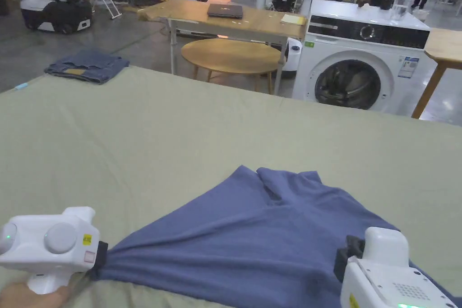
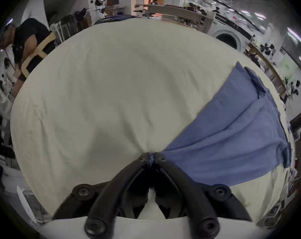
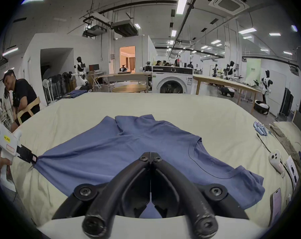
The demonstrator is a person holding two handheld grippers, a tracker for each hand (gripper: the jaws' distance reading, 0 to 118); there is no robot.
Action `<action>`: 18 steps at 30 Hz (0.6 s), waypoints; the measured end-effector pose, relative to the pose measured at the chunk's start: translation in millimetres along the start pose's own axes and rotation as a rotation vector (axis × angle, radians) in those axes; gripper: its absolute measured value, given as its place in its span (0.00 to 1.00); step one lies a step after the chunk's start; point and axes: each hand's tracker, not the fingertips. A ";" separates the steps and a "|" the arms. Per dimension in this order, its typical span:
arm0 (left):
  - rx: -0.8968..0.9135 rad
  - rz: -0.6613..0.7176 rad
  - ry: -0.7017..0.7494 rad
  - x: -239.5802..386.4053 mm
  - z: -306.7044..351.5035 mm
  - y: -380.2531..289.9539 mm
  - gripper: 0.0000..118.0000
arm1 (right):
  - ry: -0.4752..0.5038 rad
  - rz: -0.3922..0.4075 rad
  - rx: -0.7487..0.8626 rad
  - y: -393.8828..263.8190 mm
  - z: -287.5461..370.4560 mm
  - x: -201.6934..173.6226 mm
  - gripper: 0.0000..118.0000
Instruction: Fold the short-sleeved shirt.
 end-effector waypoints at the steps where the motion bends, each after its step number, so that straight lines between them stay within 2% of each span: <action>1: 0.014 -0.016 0.007 -3.4 -0.2 -0.5 0.00 | 0.007 0.000 -0.014 6.6 -6.1 4.1 0.00; 5: 0.067 0.032 -0.066 -14.2 16.9 -5.5 0.00 | 0.010 0.024 -0.065 47.2 -45.3 28.2 0.00; 8: 0.100 0.037 -0.082 -17.4 32.1 -7.7 0.00 | 0.019 0.044 -0.167 86.1 -97.1 50.2 0.00; 10: 0.117 0.043 -0.097 -17.8 39.9 -7.7 0.00 | 0.017 0.057 -0.235 108.6 -137.4 61.6 0.10; 12: 0.121 0.052 -0.104 -18.9 42.9 -7.7 0.00 | 0.005 0.107 -0.309 126.1 -178.1 68.2 0.42; 13: 0.124 0.063 -0.111 -19.0 42.1 -6.7 0.00 | 0.018 0.132 -0.338 131.4 -198.4 70.1 0.53; 15: 0.121 0.066 -0.114 -17.8 42.5 -6.8 0.00 | 0.032 0.194 -0.426 137.8 -236.0 69.5 0.56; 18: 0.116 0.063 -0.111 -16.5 39.9 -6.2 0.00 | 0.107 0.175 -0.526 133.4 -277.2 69.7 0.56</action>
